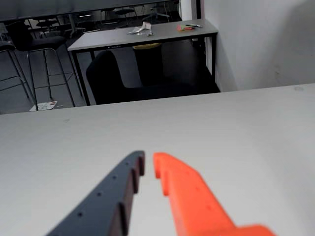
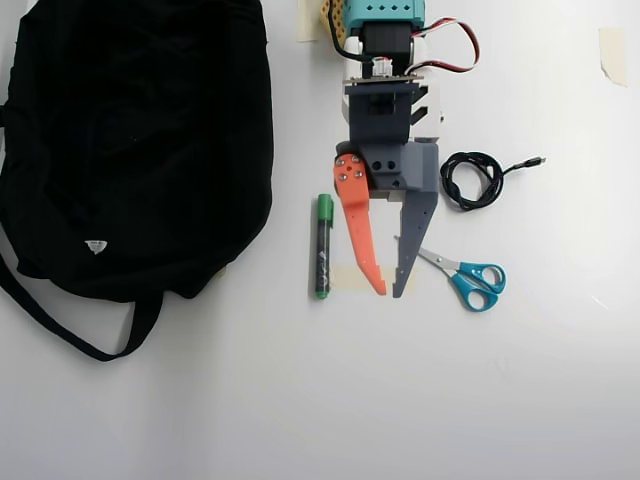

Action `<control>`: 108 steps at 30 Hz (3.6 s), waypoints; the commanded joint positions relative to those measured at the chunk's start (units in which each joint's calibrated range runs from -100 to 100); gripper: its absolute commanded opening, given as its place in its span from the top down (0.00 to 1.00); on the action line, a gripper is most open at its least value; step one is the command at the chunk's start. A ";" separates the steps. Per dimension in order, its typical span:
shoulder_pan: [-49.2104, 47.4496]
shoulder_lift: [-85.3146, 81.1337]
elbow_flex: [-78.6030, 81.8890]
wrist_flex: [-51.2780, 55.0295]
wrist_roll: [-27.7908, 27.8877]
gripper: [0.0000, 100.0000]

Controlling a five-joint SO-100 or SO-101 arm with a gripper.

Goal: Put the green marker into the black bag

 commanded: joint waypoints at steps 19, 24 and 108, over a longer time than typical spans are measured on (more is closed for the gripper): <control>2.24 -1.62 -1.62 25.66 0.35 0.98; 2.24 -1.62 -1.71 32.29 0.35 0.98; 7.10 -0.62 -1.62 54.69 0.35 0.98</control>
